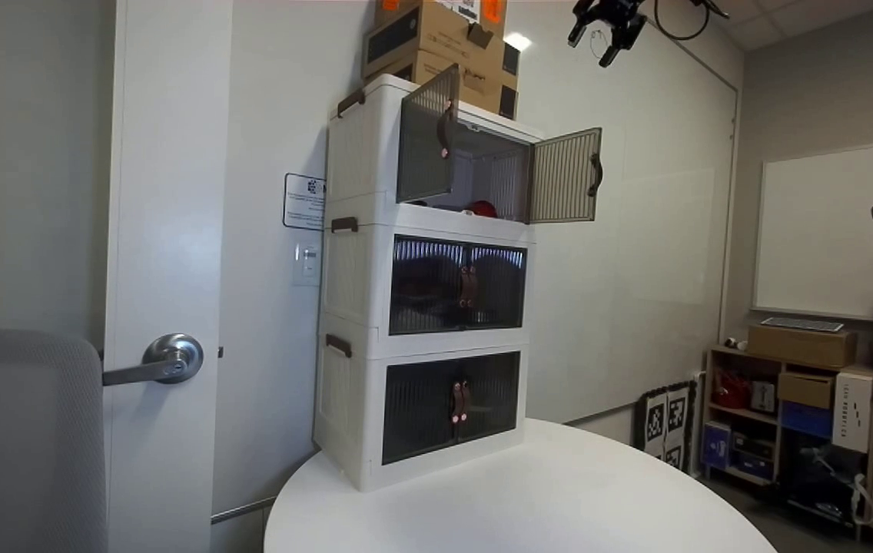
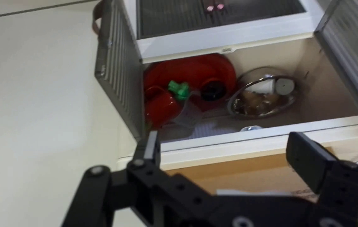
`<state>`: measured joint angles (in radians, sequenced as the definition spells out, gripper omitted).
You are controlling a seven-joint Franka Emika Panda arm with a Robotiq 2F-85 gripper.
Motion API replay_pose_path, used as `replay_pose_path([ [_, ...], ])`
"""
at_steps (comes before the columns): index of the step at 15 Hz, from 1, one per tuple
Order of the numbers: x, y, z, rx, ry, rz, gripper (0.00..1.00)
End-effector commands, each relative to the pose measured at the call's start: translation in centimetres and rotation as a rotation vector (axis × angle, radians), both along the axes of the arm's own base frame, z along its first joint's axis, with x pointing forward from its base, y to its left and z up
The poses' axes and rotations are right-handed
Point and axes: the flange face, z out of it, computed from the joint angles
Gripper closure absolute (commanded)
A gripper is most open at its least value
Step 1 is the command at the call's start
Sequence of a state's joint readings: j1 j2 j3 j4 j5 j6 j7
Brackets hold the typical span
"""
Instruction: Open the doors of the top compartment of the cabinet.
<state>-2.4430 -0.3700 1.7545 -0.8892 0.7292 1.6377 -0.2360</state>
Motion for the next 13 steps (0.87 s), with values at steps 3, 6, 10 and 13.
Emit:
replay_pose_path([
  [3,1.9,3.5,-4.6,0.055,0.161,0.250,0.00],
  [6,2.1,3.9,-5.1,0.057,0.182,0.237,0.00],
  [10,2.5,4.2,-5.8,0.052,0.197,0.256,0.00],
  [13,2.5,4.2,-5.7,0.053,0.197,0.256,0.00],
])
